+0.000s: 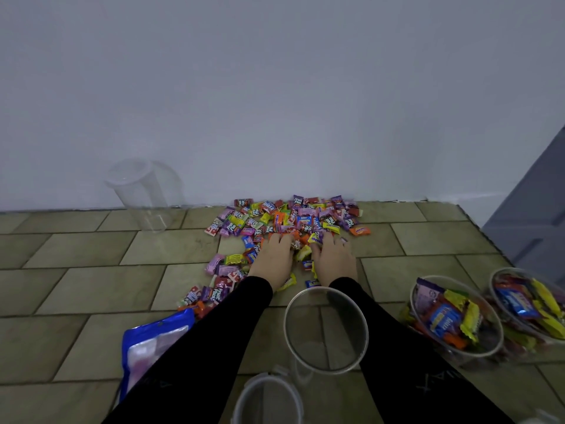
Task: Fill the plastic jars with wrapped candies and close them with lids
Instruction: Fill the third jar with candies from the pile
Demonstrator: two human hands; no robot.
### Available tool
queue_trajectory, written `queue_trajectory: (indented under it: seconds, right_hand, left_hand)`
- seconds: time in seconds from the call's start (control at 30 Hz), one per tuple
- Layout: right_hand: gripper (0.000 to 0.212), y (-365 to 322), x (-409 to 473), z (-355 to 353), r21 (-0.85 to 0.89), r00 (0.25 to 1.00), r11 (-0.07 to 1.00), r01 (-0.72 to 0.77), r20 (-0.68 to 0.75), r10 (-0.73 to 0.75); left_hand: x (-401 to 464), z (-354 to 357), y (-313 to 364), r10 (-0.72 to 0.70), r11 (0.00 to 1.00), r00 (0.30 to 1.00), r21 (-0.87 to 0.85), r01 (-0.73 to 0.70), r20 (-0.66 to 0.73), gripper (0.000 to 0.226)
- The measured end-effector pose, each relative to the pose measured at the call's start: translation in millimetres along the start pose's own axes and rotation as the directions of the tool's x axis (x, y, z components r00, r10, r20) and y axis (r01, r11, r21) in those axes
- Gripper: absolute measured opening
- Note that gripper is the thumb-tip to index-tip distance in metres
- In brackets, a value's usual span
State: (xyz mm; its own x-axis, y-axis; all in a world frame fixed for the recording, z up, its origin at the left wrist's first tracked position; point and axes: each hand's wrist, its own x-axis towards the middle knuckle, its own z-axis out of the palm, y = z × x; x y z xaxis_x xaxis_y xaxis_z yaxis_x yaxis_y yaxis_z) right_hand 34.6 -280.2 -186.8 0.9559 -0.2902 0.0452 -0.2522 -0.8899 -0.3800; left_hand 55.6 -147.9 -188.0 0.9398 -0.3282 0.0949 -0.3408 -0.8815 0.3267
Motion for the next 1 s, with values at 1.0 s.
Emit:
queue_trajectory:
  seconds: [1.0]
  right_hand:
    - [0.049, -38, -28, -90, 0.396, 0.992, 0.918, -0.014, 0.119, -0.036]
  left_hand:
    - [-33, -61, 23, -0.221, 0.832, 0.942, -0.552, 0.048, -0.251, 0.03]
